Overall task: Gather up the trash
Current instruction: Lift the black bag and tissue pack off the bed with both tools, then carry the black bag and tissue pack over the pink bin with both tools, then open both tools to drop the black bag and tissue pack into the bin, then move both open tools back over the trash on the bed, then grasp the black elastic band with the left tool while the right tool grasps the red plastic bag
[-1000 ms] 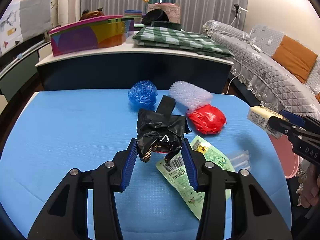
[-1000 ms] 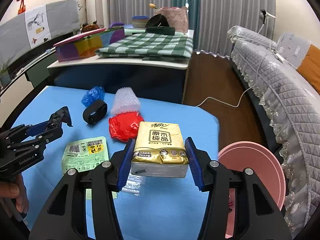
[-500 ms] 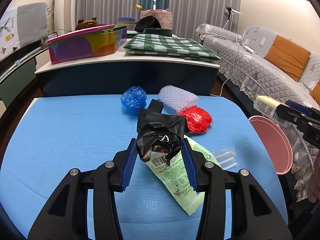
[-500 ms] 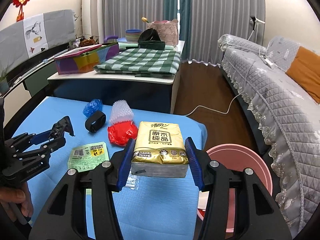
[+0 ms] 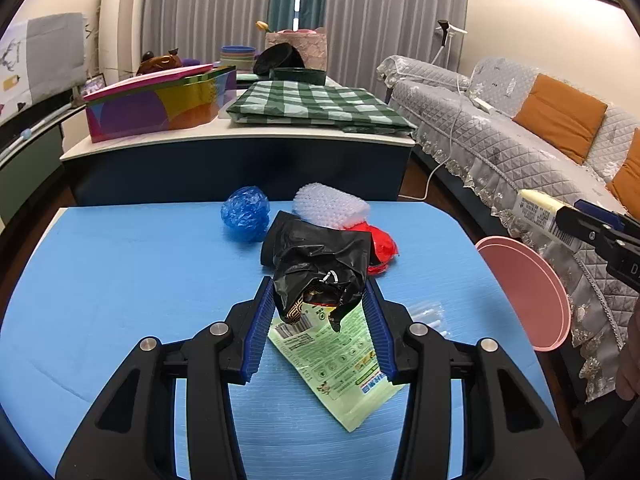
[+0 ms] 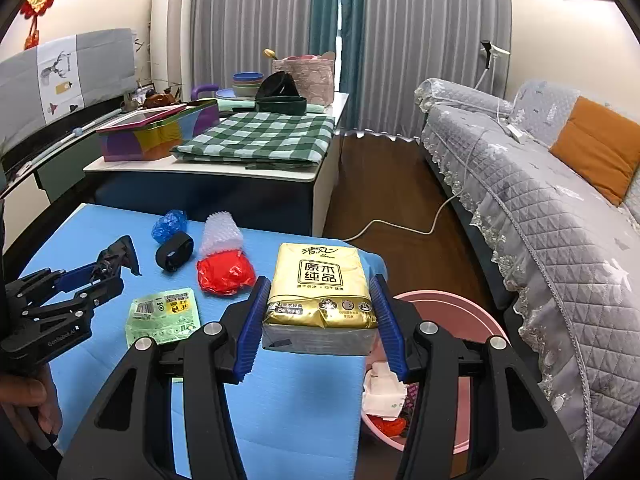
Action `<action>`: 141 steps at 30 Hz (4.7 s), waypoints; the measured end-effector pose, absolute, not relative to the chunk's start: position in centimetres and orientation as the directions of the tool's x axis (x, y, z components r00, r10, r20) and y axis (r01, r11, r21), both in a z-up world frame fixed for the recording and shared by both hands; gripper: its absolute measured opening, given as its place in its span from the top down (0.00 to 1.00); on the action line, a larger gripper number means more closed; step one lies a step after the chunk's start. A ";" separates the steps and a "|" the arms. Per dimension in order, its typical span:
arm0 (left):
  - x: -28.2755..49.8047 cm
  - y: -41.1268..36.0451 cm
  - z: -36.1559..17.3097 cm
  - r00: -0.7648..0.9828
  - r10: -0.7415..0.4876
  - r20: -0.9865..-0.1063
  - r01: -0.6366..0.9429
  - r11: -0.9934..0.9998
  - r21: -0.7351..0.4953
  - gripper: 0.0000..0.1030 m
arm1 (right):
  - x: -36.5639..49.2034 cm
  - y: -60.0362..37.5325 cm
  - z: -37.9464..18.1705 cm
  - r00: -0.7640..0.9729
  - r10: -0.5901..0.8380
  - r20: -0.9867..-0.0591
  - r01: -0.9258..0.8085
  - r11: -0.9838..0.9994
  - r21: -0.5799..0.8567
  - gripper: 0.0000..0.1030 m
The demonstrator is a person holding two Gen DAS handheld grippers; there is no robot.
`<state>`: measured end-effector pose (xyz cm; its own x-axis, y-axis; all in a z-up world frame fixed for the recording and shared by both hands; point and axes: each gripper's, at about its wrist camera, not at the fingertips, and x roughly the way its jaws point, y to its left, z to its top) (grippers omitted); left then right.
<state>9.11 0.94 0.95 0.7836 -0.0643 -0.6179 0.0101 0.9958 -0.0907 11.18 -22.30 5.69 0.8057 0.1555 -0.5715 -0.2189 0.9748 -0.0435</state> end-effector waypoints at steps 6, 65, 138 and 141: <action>8.8 0.3 1.3 0.800 -0.079 -0.595 0.027 0.995 -0.097 0.57 | 10.9 -23.2 5.9 0.814 0.145 -0.563 -0.203 0.978 -0.041 0.50; 16.5 -23.1 1.2 0.703 -0.377 -0.603 0.400 0.911 -0.102 0.57 | 15.6 -39.4 8.0 0.850 -0.118 -0.513 0.131 0.991 -0.011 0.50; 14.5 7.5 -1.2 0.780 -0.079 -0.621 -0.032 0.986 -0.166 0.72 | 20.6 -13.1 -2.8 0.670 0.328 -0.666 -0.382 0.921 0.070 0.25; 15.0 7.3 -1.8 0.776 -0.088 -0.624 -0.026 0.985 -0.172 0.72 | 21.4 -12.2 -3.5 0.653 0.336 -0.678 -0.403 0.913 0.064 0.15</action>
